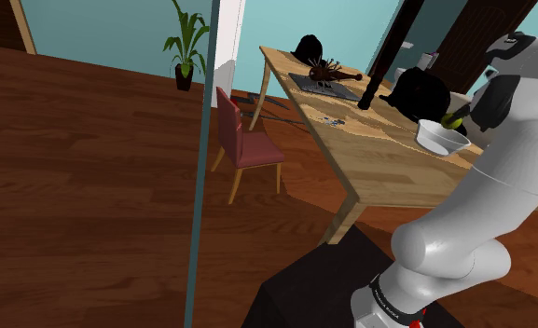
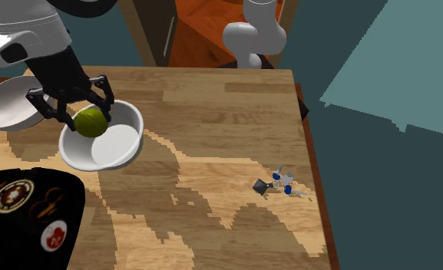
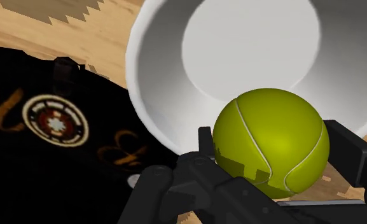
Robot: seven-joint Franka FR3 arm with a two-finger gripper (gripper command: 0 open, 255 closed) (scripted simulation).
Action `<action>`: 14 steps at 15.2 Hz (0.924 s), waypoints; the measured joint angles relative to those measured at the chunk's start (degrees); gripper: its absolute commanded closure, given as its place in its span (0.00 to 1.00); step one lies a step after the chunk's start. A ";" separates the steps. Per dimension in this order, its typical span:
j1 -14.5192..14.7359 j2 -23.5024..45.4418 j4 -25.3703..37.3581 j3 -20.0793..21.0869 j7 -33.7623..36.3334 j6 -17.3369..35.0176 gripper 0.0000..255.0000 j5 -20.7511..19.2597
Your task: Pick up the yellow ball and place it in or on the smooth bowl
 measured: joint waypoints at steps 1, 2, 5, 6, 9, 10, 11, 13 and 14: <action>0.19 -0.21 -0.98 0.04 -0.13 0.84 1.00 -0.11; 0.27 -0.27 -1.51 0.07 -0.23 1.30 1.00 -0.13; 0.36 -0.43 -2.08 0.08 -0.33 1.77 1.00 -0.21; 0.37 -0.44 -2.12 0.08 -0.34 1.80 1.00 -0.22; 0.37 -0.46 -2.16 0.08 -0.34 1.83 0.00 -0.23; 0.38 -0.46 -2.16 0.08 -0.34 1.83 0.00 -0.23; 0.38 -0.47 -2.16 0.08 -0.34 1.83 0.00 -0.23; 0.38 -0.47 -2.16 0.08 -0.34 1.83 0.00 -0.23; 0.38 -0.47 -2.16 0.08 -0.34 1.83 0.00 -0.23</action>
